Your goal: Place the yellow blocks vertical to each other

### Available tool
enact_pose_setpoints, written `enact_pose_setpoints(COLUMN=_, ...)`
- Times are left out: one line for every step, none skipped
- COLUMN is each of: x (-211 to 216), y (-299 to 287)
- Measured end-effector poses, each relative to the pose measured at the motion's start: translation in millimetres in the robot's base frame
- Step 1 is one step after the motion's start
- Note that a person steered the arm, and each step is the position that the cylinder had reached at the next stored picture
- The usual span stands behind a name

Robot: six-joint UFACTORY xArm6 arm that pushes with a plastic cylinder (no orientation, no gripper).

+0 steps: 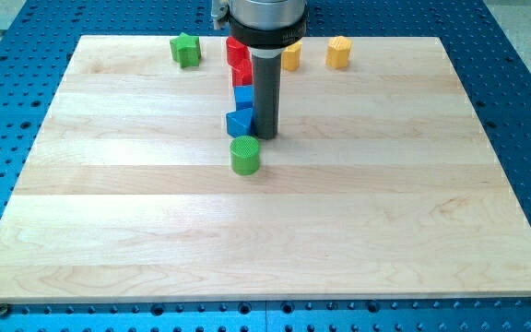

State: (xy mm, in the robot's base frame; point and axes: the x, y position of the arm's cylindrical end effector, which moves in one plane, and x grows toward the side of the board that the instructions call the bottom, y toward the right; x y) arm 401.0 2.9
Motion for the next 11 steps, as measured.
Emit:
enact_pose_setpoints(x=-21.0, y=24.6)
enact_pose_setpoints(x=-61.8, y=49.2)
enact_pose_setpoints(x=-91.6, y=23.2)
enact_pose_setpoints(x=-98.8, y=19.7)
enact_pose_setpoints(x=-135.0, y=19.7)
enact_pose_setpoints(x=-142.0, y=4.8)
enact_pose_setpoints(x=-149.4, y=5.9)
enact_pose_setpoints(x=-157.4, y=6.4)
enact_pose_setpoints(x=-157.5, y=49.0)
enact_pose_setpoints(x=-167.3, y=70.1)
enact_pose_setpoints(x=-199.6, y=52.1)
